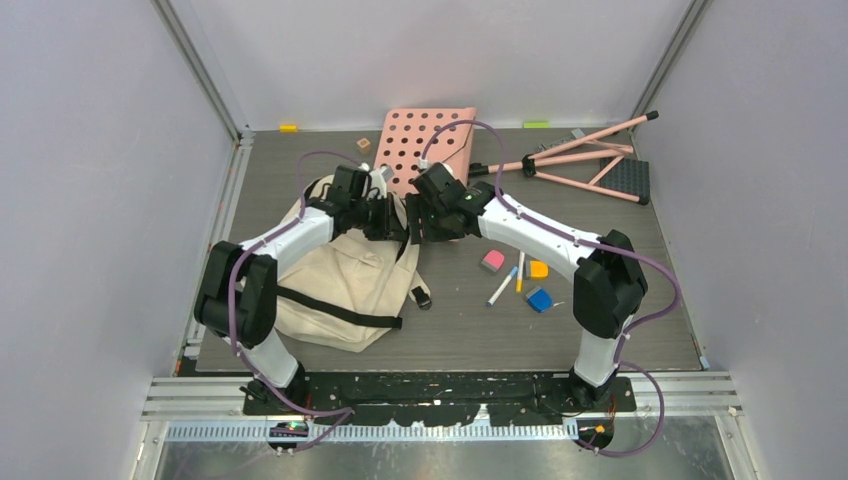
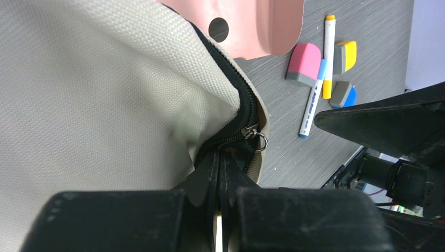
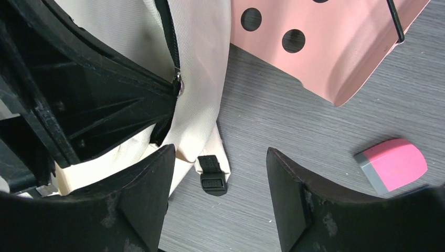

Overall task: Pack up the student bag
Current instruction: Zip the student bag at the center of the board.

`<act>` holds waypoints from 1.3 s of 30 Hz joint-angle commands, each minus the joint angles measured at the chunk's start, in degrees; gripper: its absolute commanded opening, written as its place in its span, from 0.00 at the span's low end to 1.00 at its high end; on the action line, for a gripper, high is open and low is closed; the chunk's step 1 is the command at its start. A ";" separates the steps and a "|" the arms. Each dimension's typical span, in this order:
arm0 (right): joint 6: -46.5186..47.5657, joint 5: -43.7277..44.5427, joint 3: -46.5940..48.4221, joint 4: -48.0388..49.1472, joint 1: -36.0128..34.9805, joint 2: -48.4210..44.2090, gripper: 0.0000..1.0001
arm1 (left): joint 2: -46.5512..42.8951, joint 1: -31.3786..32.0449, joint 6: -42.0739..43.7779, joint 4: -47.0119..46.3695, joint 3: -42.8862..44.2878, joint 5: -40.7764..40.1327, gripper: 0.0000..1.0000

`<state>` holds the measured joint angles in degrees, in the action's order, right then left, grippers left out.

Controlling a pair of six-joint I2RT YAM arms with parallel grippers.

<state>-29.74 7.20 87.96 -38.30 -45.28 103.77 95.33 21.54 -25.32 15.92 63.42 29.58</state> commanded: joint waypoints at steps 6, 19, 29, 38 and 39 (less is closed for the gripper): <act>-5.22 -0.18 2.82 3.09 -0.16 1.92 0.70 | -1.09 0.34 -1.74 -3.28 1.24 -1.44 0.00; -8.56 9.00 4.91 0.53 -0.08 5.18 0.25 | -3.96 0.34 -3.33 2.69 1.18 -10.94 0.00; -9.51 6.23 -0.28 3.53 2.59 1.35 0.02 | -4.35 0.34 -2.39 2.31 1.47 -6.96 0.00; -4.07 1.17 1.96 6.56 3.54 -0.42 0.51 | -4.71 0.52 0.02 5.93 1.27 -2.48 0.00; -3.77 -0.36 2.48 6.88 4.35 -0.56 0.54 | -4.64 0.52 -0.03 6.11 1.27 -2.54 0.00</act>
<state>-36.64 7.57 87.48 -34.02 -43.05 107.77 92.95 21.89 -26.98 19.88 63.44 25.43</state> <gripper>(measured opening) 0.458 0.009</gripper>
